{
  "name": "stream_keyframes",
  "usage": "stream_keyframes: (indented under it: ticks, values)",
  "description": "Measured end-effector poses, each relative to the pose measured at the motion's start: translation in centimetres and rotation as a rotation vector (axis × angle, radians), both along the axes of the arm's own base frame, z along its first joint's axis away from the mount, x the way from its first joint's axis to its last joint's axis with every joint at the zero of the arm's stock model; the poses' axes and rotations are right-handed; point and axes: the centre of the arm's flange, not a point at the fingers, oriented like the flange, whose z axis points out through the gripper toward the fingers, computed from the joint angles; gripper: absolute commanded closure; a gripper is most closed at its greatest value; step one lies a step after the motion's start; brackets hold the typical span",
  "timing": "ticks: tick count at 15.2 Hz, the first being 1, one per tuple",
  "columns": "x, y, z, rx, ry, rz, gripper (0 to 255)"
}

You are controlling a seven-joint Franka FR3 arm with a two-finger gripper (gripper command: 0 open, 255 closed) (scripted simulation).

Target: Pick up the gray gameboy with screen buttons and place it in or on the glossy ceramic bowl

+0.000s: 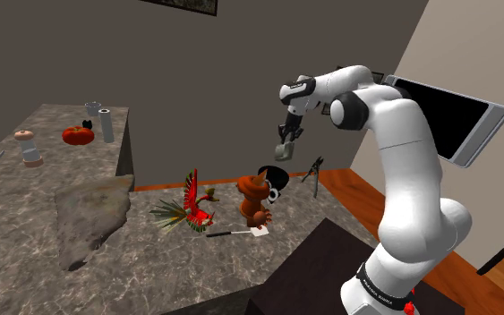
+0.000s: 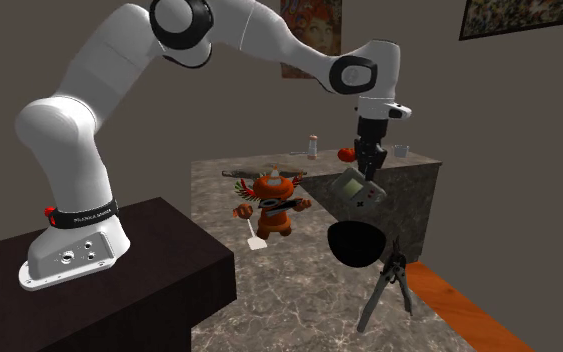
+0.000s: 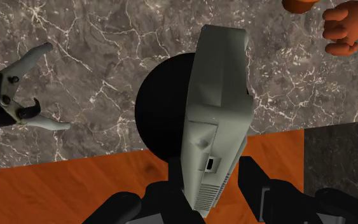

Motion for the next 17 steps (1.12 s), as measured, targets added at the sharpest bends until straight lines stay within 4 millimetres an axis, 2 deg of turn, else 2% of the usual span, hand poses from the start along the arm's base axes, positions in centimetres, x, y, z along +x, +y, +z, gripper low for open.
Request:
stream_keyframes:
  ticks: [2,4,17]
  values:
    - [2.7,-0.9,0.2,0.000,-0.002,-0.002,255]
    - [3.7,-1.1,-0.1,0.001,0.000,0.001,255]
    - [4.0,-1.1,-6.8,0.001,0.000,0.001,255]
